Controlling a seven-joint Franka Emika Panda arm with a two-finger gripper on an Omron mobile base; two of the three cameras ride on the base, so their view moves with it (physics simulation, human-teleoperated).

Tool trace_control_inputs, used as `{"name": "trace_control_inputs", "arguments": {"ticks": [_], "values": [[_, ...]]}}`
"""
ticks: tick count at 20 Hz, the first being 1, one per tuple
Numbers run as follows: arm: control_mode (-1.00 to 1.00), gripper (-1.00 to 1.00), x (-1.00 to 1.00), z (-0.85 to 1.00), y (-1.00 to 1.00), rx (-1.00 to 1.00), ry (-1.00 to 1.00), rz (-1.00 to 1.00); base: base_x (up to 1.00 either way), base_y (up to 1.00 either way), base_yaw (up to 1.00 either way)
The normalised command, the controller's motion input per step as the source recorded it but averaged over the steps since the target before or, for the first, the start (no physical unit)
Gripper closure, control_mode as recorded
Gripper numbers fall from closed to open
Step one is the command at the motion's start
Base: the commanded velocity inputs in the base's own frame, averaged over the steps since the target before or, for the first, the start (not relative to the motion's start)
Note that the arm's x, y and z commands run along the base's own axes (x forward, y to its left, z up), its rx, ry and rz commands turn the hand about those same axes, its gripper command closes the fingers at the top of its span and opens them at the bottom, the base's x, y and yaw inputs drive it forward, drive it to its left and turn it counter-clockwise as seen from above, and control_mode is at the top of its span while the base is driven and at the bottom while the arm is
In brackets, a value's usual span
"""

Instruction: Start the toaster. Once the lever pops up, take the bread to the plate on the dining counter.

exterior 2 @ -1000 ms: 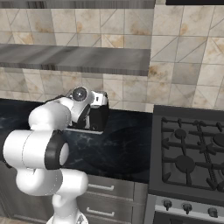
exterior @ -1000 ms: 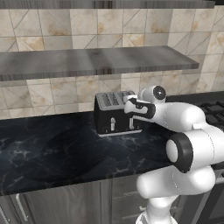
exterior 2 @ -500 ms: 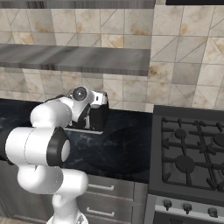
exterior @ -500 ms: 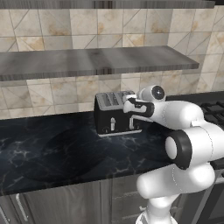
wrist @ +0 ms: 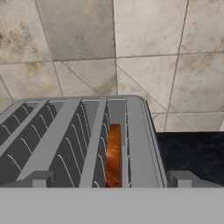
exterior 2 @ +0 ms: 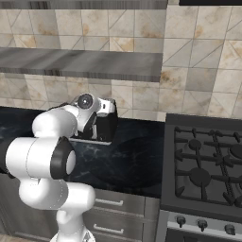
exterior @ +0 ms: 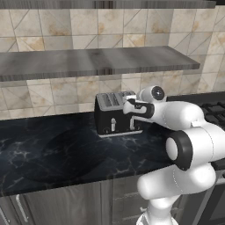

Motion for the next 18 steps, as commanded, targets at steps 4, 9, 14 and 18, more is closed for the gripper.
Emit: {"name": "trace_control_inputs", "arguments": {"ticks": [4, 9, 14, 18], "values": [[-1.00, -1.00, 0.00, 0.00, 0.05, 0.00, 0.00, 0.00, 0.00, 0.00, 0.00], [-1.00, -1.00, 0.00, 0.00, 0.00, 0.00, 0.00, 0.00, 0.00, 0.00, 0.00], [-1.00, -1.00, 0.00, 0.00, 0.00, 0.00, 0.00, 0.00, 0.00, 0.00, 0.00], [-1.00, -1.00, 0.00, 0.00, 0.00, 0.00, 0.00, 0.00, 0.00, 0.00, 0.00]]}}
